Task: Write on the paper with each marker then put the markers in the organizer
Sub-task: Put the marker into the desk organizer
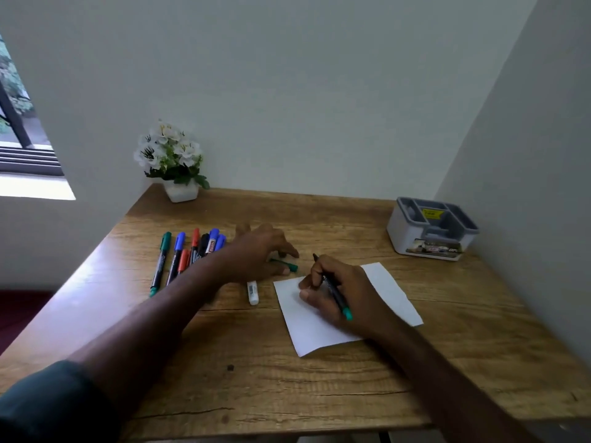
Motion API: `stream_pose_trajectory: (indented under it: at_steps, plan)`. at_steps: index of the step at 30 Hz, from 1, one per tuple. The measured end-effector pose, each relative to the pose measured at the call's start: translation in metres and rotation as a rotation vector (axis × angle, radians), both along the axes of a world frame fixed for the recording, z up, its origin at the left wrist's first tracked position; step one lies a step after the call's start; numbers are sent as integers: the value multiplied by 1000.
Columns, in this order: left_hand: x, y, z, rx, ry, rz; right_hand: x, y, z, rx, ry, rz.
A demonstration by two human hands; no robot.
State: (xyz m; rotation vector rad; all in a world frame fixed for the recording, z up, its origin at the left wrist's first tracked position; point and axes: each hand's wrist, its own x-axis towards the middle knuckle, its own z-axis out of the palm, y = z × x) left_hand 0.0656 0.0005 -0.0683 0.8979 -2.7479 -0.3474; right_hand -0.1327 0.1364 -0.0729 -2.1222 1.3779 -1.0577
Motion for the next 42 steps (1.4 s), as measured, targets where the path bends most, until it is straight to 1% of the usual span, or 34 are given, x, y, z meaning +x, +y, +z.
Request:
stream_pose_trajectory:
  at_steps: [2, 3, 6, 8, 10, 11, 14, 16, 18, 19, 21, 23, 28, 34, 36, 38, 42]
  plan:
    - [2, 4, 5, 98, 65, -81, -4, 2, 2, 7, -17, 28]
    - [3, 7, 9, 142, 62, -117, -7, 3, 2, 3, -23, 37]
    - [6, 16, 16, 244, -78, -172, -9, 7, 6, 57, -110, 40]
    - [6, 19, 18, 260, -156, -181, -9, 7, 7, 133, -164, 17]
    - [7, 20, 18, 277, -197, -169, -8, 5, 6, 197, -126, -43]
    - [8, 19, 17, 276, -222, -160, -8, 3, 5, 189, -110, -71]
    - [10, 19, 16, 243, -277, -147, 1, -1, 8, 74, -114, -126]
    - [9, 21, 18, 242, -283, -116, 12, -3, 10, 62, -202, -95]
    - [7, 21, 20, 255, -279, -78, 22, -2, 11, 101, -333, -46]
    - [7, 19, 19, 233, -269, -87, 23, -2, 9, 120, -355, -43]
    - [9, 13, 15, 180, -244, -126, 23, -1, 2, 139, -281, -70]
    - [11, 10, 12, 195, -218, -97, 21, -2, -3, 150, -223, -86]
    - [10, 2, 3, 196, -232, -15, 20, -8, -6, 200, -213, -183]
    - [12, 3, 7, 232, -223, 8, 23, -10, -2, 200, -177, -170]
    - [12, 6, 9, 276, -198, 14, 23, -13, 3, 211, -163, -170]
    - [12, 9, 13, 299, -191, 32, 29, -18, 8, 191, -184, -172]
    - [11, 8, 12, 271, -189, 42, 43, -23, 2, 143, -203, -202]
